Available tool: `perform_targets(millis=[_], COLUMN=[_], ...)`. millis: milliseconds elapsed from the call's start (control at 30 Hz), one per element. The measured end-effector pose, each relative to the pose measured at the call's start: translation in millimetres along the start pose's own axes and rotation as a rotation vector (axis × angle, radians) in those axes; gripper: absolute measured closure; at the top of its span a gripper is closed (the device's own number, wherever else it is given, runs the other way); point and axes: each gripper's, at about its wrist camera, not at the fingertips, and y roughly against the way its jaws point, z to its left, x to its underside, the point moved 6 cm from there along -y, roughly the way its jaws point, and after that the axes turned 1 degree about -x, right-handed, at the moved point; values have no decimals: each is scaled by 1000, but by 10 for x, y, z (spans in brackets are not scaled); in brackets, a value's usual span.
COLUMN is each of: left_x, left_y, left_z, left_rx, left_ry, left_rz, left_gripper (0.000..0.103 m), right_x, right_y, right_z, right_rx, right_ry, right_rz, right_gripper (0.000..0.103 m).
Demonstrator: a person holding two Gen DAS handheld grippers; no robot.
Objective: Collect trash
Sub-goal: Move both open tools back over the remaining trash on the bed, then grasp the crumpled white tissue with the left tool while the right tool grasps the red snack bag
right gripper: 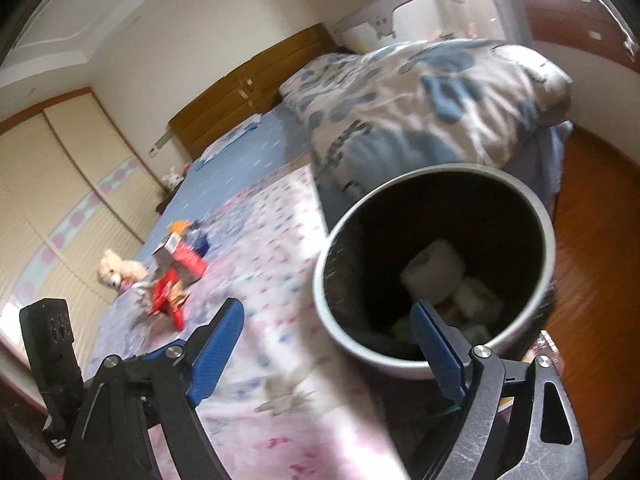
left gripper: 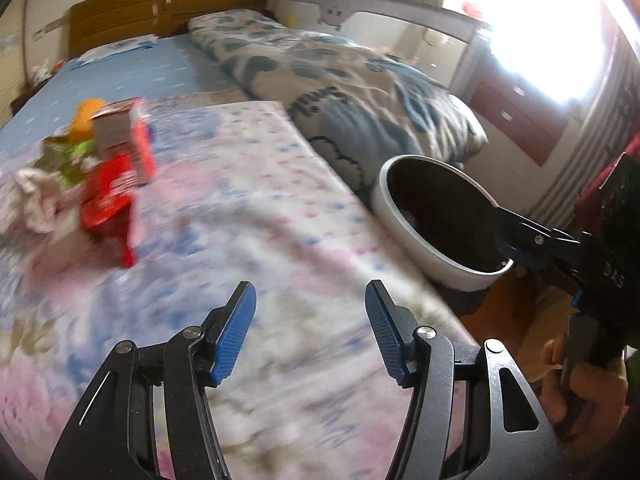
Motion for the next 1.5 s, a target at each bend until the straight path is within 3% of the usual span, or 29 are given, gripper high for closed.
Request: perform_targets(millis=[133,500,833,1267,1500], left_x=[88,256,280,114,-159], left_y=[142,430,531,393,197], left_z=[298,1247,1886,2220,2388], left_rx=[-44,-163,-238,-265,-274], left_ry=[30,197,315,329,331], left_rz=[-17,-47,-58,-30,-41], left_gripper=[45,38,34,34,34], right_x=[120,404,476,521,460], right_y=[-128,-498,-813,-1238,-1459], right_z=[253,981,1501,1948,2097], right_rx=[-52,-138,-190,-241,-246], right_ry=[6,101,171,226,245], right_rz=[30,124,143,188,196], right_gripper=[4,3,3,5,15])
